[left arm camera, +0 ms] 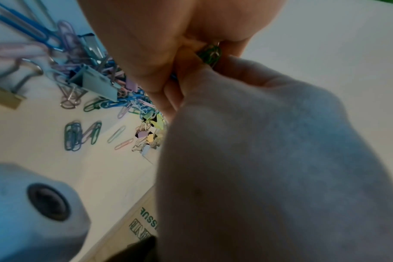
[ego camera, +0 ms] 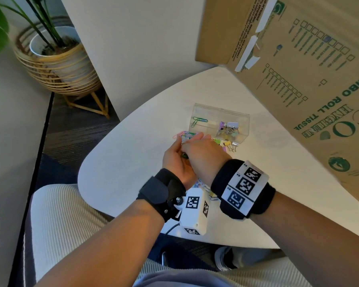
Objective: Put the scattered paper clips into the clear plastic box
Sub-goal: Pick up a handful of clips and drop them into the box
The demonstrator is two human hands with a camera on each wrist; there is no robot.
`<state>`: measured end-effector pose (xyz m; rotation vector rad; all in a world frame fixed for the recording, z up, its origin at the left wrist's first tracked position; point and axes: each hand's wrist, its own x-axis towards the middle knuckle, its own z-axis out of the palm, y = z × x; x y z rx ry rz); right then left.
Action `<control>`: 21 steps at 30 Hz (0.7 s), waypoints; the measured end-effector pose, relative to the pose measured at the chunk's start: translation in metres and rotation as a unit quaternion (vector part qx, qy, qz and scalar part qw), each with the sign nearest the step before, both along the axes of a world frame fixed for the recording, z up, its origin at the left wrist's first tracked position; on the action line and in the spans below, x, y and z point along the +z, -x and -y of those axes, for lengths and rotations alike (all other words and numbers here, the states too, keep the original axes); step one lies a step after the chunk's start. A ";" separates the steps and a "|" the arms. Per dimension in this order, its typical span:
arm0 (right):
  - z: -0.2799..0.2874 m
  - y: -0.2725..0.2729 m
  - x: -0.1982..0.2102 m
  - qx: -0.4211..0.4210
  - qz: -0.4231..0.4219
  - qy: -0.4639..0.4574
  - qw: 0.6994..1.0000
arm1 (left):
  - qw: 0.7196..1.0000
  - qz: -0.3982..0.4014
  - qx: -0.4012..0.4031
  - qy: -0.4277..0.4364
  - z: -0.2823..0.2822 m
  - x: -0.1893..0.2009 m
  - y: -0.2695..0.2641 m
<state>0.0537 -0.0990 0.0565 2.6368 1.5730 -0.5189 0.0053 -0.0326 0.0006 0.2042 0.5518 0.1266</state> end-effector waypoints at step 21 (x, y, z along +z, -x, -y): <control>-0.005 -0.080 0.010 -0.368 -0.332 -0.356 0.792 | 0.990 -0.086 -0.023 -0.108 -0.009 -0.005 0.017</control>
